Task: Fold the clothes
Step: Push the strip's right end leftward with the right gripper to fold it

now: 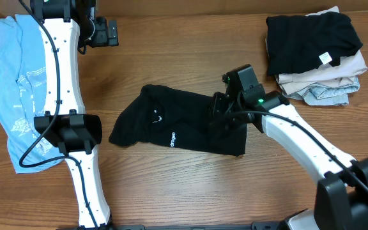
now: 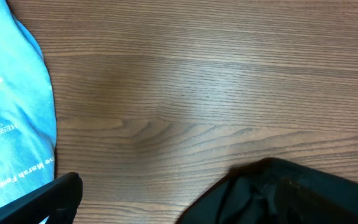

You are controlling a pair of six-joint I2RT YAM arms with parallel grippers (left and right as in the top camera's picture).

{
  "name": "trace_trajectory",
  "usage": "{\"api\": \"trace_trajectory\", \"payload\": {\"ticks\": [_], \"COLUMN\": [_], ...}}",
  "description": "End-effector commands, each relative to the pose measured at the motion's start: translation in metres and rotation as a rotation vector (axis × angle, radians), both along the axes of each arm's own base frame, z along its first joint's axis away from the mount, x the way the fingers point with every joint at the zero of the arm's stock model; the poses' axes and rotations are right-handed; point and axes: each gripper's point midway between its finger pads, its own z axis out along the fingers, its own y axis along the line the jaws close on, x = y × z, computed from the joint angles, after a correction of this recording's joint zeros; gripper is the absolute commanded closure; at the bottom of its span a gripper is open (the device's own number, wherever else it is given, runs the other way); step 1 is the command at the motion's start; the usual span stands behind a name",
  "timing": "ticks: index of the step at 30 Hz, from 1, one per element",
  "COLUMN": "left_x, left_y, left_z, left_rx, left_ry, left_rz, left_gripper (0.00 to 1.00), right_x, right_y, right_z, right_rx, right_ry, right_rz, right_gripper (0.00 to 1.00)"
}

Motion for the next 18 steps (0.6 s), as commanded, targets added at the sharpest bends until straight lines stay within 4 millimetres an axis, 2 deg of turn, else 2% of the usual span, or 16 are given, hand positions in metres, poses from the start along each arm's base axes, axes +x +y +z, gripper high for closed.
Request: {"api": "trace_trajectory", "payload": {"ticks": [1,6,9,11,13,16,18], "left_x": [0.001,-0.001,-0.008,-0.017,-0.028,-0.041,-0.048], "left_y": [-0.004,-0.005,-0.009,-0.016,-0.021,-0.023,-0.023], "left_z": [0.013,0.012,0.006,-0.003,-0.016,-0.04,-0.053], "left_rx": [-0.013,-0.021,-0.042,-0.067,-0.087,-0.098,-0.103], "left_ry": [-0.036,-0.027,0.011,0.062,0.128,0.225,0.275], "left_rz": [0.002,-0.001,-0.017,-0.064,-0.109,-0.123,-0.121], "left_gripper": [0.0,0.0,0.0,0.0,0.0,0.0,0.0], "right_x": [-0.001,-0.001,0.005,0.011,0.015,0.015,0.013], "right_y": [0.024,0.042,0.038,0.023,0.0,-0.036,-0.05], "right_z": [0.012,0.046,0.067,0.075,0.076,0.07,0.063], "right_rx": [0.101,0.202,0.178,0.118,0.027,-0.084,-0.108], "right_ry": [-0.016,-0.075,-0.123,-0.131,-0.104,-0.05,-0.019], "right_rz": [0.087,0.187,0.193,0.157,0.09,0.002,-0.006], "right_gripper": [0.51,0.5,0.49,0.47,0.44,0.36,0.36]}}
